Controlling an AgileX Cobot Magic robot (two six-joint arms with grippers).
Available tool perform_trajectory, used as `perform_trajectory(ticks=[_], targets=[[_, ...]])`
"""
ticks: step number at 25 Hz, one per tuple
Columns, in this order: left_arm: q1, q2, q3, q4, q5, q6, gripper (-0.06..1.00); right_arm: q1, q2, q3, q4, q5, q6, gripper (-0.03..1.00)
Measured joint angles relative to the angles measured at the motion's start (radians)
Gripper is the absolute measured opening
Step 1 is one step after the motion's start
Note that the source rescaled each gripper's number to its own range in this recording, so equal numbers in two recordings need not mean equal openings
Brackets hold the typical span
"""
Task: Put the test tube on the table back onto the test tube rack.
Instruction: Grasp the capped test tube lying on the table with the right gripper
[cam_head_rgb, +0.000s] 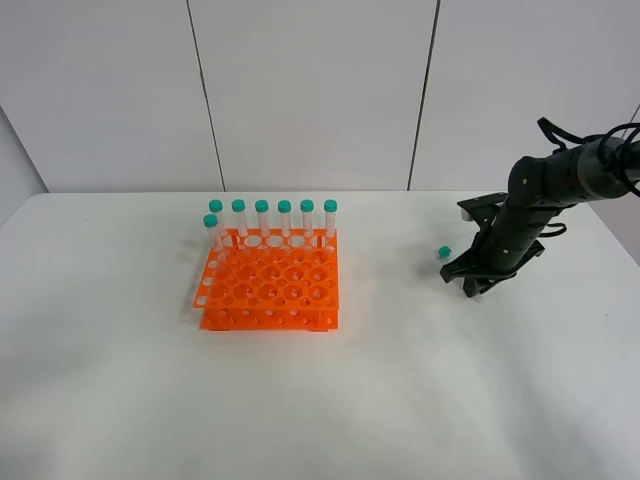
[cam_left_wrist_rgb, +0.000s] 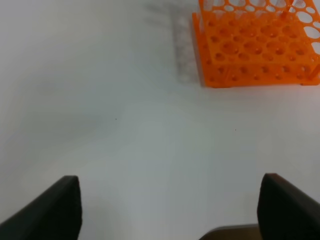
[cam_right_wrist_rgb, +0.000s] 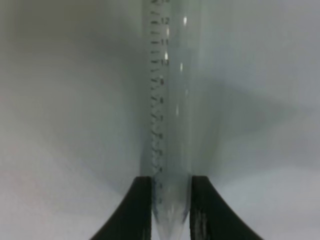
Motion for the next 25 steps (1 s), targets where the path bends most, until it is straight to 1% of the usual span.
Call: perform_trajectory(ticks=[5,8,12,20,23,25], targets=[[0.0,0.0,0.0,0.0,0.0,0.0,1.0,0.0,-0.005,0.0,0.009,-0.039,-0.003,0.32],[0.0,0.0,0.0,0.0,0.0,0.0,1.0,0.0,-0.035,0.0,0.059,-0.059,-0.043,0.32],[0.0,0.0,0.0,0.0,0.0,0.0,1.0,0.0,-0.076,0.0,0.131,-0.063,-0.097,0.32],[0.0,0.0,0.0,0.0,0.0,0.0,1.0,0.0,-0.145,0.0,0.142,-0.056,-0.133,0.32],[0.0,0.0,0.0,0.0,0.0,0.0,1.0,0.0,-0.18,0.0,0.17,-0.056,-0.165,0.32],[0.0,0.0,0.0,0.0,0.0,0.0,1.0,0.0,-0.201,0.0,0.209,-0.061,-0.197,0.32]])
